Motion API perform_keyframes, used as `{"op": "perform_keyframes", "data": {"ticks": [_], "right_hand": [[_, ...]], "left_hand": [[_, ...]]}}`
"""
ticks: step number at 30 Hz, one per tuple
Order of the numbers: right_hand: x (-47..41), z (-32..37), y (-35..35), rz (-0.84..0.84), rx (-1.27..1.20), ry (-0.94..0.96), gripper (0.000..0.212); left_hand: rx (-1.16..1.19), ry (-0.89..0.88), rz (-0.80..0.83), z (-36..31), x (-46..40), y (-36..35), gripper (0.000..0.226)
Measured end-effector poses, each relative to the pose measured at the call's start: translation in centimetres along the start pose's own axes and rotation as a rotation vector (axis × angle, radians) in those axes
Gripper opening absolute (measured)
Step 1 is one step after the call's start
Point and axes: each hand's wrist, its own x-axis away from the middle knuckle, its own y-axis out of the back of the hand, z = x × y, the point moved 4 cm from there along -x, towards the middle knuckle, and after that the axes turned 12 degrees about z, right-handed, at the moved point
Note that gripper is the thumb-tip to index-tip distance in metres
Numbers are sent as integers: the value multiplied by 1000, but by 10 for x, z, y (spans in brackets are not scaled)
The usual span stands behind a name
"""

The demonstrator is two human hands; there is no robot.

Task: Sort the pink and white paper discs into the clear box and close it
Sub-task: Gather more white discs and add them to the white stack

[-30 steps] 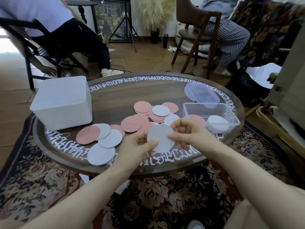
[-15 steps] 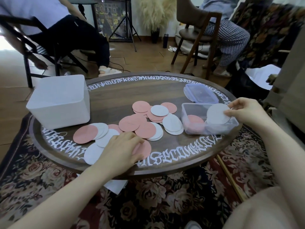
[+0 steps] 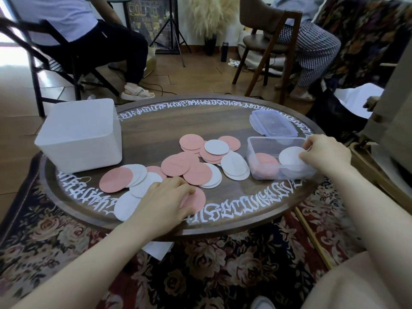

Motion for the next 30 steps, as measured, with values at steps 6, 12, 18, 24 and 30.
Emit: {"op": "perform_keyframes", "data": {"ticks": [6,12,18,24,30], "right_hand": [[0,3,-7,-26,114,-4,25],[11,15,-1,-105,-16,112,22],[55,70,0,-84,-370,496,11],[100,116,-42,228,-330,797,10],[127,135,-76,442,-54,974,29]], "left_hand": [[7,2,5,1,0,-1,42],[16,25,17,3,0,1,46],[5,38,27,3,0,3,56],[24,51,27,2,1,4,66],[46,70,10,-1,1,6,74]]}}
